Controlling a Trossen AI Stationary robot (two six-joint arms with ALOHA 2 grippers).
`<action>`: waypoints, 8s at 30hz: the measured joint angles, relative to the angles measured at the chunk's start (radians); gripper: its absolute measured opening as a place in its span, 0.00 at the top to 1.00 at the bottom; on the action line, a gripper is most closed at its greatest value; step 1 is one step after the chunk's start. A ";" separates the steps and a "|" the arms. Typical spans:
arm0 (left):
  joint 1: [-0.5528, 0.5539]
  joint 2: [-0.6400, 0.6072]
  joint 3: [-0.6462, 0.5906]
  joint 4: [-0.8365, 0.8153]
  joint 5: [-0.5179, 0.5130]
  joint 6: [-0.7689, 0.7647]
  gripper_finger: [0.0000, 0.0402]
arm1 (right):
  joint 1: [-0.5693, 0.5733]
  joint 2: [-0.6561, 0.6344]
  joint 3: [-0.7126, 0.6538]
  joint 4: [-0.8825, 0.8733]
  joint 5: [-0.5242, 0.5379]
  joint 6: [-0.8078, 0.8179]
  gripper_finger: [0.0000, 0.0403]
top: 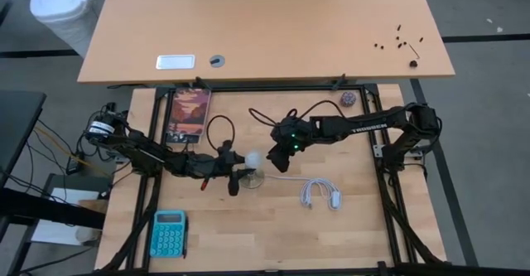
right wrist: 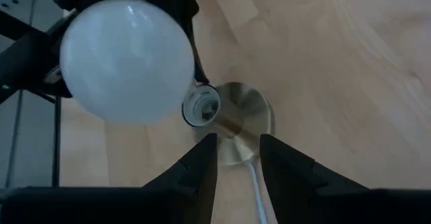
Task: Screw lightbulb
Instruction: Insert the lightbulb into the desk lamp
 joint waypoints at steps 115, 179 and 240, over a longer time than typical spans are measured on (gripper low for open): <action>-0.035 0.060 0.000 -0.044 0.036 -0.108 0.38 | 0.035 0.053 0.000 0.114 -0.072 -0.012 0.71; 0.064 -0.026 -0.001 -0.343 0.059 -0.265 0.29 | 0.294 -0.206 0.010 -0.230 -0.131 0.055 0.73; 0.021 0.052 0.777 -0.789 0.435 0.206 0.31 | 0.699 -0.433 -0.151 -0.486 0.327 0.771 0.94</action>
